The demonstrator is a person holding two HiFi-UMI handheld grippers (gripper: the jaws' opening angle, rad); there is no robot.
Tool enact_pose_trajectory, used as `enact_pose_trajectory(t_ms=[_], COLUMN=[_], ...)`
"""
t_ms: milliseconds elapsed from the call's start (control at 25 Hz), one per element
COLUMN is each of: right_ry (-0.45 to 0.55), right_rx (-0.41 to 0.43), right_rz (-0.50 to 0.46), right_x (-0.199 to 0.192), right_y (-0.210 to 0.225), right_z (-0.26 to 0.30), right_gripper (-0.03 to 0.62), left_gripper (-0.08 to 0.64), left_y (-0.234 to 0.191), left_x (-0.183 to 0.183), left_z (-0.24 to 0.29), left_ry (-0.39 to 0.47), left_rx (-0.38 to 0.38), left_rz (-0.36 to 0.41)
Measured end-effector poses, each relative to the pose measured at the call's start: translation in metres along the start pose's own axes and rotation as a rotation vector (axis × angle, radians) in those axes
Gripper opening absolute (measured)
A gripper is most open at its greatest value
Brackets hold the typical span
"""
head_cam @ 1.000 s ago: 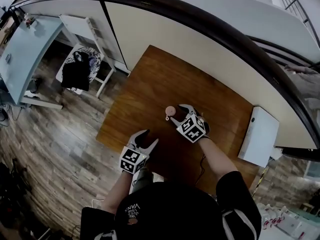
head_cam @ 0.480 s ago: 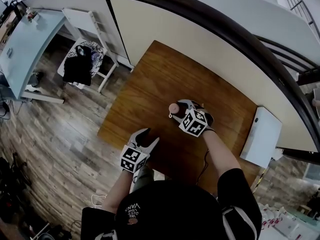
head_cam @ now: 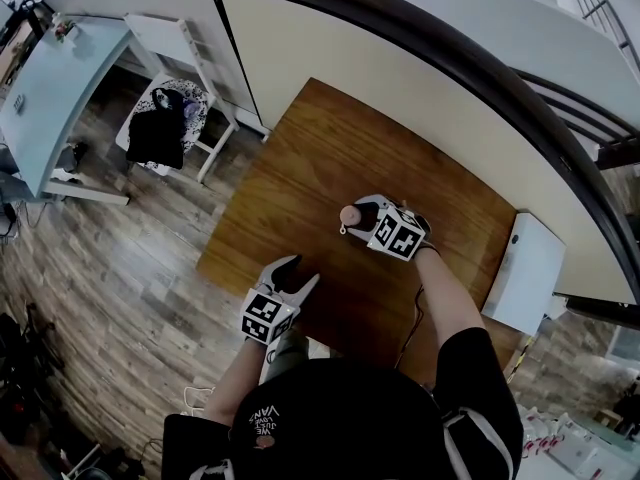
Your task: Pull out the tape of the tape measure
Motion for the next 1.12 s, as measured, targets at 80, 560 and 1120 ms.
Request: enact_pose_trajectory(t_ms=[80,560,1120], right_ry=[0.013,0.282,0.394], right_rx=[-0.044,-0.173,-0.216], right_rz=[0.032,0.316,0.462], right_x=[-0.001,0.037,0.047], right_y=[-0.005,-0.051,-0.092], right_z=[-0.002,-0.046,-0.102], right_gripper=[0.216,0.216,0.216], left_gripper=[0.199,0.199,0.198], left_y=[-0.002,0.006,0.047], left_x=[0.000,0.037,0.083], left_z=[-0.001,0.008,0.001], left_ry=[0.000,0.037,0.127], left_rx=[0.004,0.085,-0.004], left_rz=[0.003,0.316,0.727])
Point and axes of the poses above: the fingertips, and each gripper's own axes: z forward along the fingers, y to its right, x out of its top, the point moved 10 cm from there along -z, backward along the fingers, and after that the axes turned 1 degree about -y, right-handed, at the moved point
